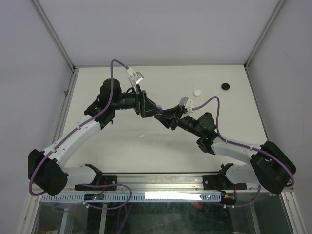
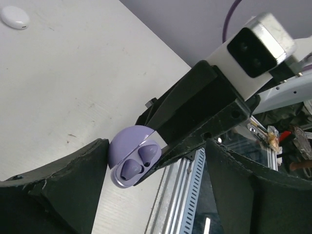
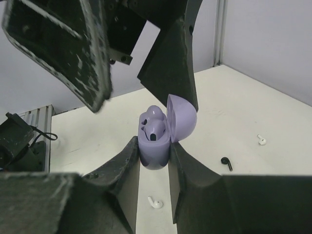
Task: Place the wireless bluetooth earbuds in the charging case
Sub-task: Close the charging case.
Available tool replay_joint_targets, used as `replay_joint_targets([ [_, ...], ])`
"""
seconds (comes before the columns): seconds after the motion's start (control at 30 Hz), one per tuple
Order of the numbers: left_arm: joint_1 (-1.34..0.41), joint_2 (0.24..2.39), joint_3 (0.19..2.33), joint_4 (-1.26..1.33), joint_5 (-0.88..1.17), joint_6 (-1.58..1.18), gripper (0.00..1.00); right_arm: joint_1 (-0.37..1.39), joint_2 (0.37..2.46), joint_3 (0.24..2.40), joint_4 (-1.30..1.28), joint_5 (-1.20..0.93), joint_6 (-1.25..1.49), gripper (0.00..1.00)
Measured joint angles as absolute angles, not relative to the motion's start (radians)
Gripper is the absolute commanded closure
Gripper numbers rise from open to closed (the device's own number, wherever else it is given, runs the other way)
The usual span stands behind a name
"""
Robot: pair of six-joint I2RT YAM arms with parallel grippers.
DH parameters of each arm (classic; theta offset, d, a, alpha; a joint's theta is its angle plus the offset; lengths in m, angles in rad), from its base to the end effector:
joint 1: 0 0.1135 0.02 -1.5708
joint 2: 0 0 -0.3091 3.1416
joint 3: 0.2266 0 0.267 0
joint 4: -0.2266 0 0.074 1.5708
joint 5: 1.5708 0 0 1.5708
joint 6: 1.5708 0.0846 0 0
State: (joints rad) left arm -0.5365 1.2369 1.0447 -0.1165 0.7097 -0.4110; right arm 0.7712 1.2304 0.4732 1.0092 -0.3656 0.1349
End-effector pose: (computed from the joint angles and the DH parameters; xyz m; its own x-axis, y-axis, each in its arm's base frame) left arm 0.2444 -0.2095 0.3727 -0.6075 0.0087 -0.7943 0.7403 0.3688 -0.5621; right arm 0.1907 0.2275 0.3079 0.0562 0.2298 -0.9716 -0.9151 0.4011 0.0419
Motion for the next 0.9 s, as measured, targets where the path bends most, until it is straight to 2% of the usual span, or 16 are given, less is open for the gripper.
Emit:
replay_joint_targets([
  [0.33,-0.504,1.241,1.043,-0.014,0.874,-0.48,0.22,0.771,1.271,0.473,1.032,-0.373,0.175,1.0],
  [0.57,-0.492,1.238,1.031,0.008,0.897,-0.483,0.21,0.769,1.29,0.473,1.026,-0.372,0.204,1.0],
  [0.7,-0.468,1.218,1.027,-0.045,0.819,-0.45,0.2,0.764,1.29,0.473,0.98,-0.367,0.237,1.0],
  [0.9,-0.456,1.147,1.026,-0.195,0.506,-0.346,0.15,0.738,1.262,0.473,0.72,-0.326,0.299,1.0],
])
